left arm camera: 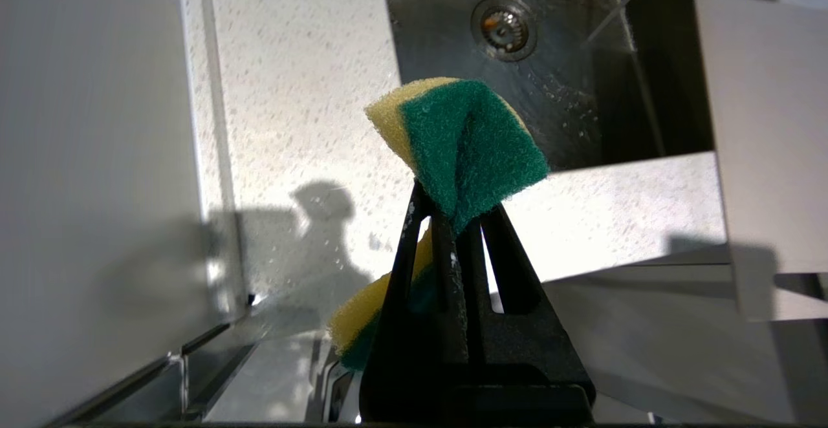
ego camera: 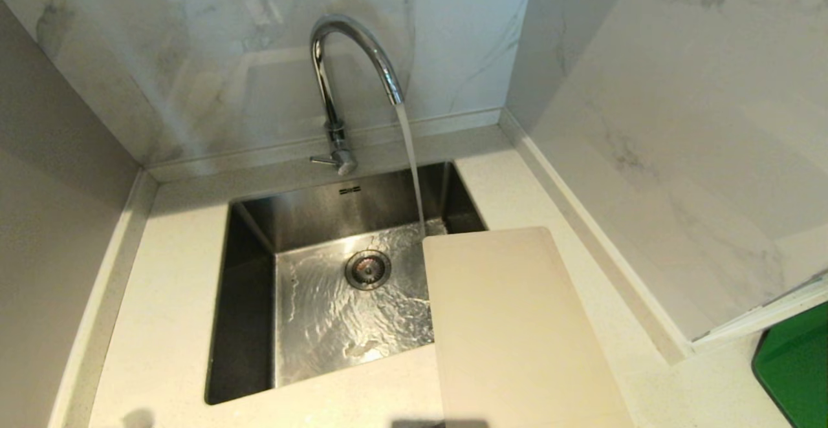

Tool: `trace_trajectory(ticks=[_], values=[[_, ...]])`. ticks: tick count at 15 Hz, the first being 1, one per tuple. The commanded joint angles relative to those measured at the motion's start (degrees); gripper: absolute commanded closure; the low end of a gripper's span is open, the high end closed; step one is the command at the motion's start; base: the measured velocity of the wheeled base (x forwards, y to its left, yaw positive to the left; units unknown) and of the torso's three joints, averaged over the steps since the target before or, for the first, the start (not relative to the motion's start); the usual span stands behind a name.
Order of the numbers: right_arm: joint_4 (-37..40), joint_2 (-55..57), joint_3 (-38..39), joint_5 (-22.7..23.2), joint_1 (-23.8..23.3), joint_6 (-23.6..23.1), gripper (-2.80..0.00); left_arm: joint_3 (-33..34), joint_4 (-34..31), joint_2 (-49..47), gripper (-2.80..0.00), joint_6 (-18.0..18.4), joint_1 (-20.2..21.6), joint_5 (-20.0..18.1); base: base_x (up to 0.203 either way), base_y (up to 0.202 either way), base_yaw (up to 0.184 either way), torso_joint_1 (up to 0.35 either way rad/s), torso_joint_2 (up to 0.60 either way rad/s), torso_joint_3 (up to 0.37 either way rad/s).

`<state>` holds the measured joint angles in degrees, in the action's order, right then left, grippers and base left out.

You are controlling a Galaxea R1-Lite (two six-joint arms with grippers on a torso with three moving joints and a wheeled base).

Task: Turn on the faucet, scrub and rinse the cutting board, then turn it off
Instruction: Pick up the cutting board

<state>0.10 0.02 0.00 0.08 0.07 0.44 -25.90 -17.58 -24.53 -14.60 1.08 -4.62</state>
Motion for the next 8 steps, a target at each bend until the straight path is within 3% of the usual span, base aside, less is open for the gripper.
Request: trace_trajectory(ticks=[1, 5, 8], values=[[0.0, 0.0, 0.0, 0.0, 0.0, 0.0, 0.00, 3.0, -0.6, 5.2, 0.00, 1.1, 0.8, -0.3, 0.000, 0.000, 0.000, 0.000, 0.00, 0.000], [0.0, 0.0, 0.0, 0.0, 0.0, 0.0, 0.00, 11.6, 0.1, 14.7, 0.00, 8.6, -0.1, 0.7, 0.000, 0.000, 0.000, 0.000, 0.00, 0.000], [0.0, 0.0, 0.0, 0.0, 0.0, 0.0, 0.00, 14.2, 0.4, 23.4, 0.00, 10.5, -0.7, 2.0, 0.000, 0.000, 0.000, 0.000, 0.00, 0.000]])
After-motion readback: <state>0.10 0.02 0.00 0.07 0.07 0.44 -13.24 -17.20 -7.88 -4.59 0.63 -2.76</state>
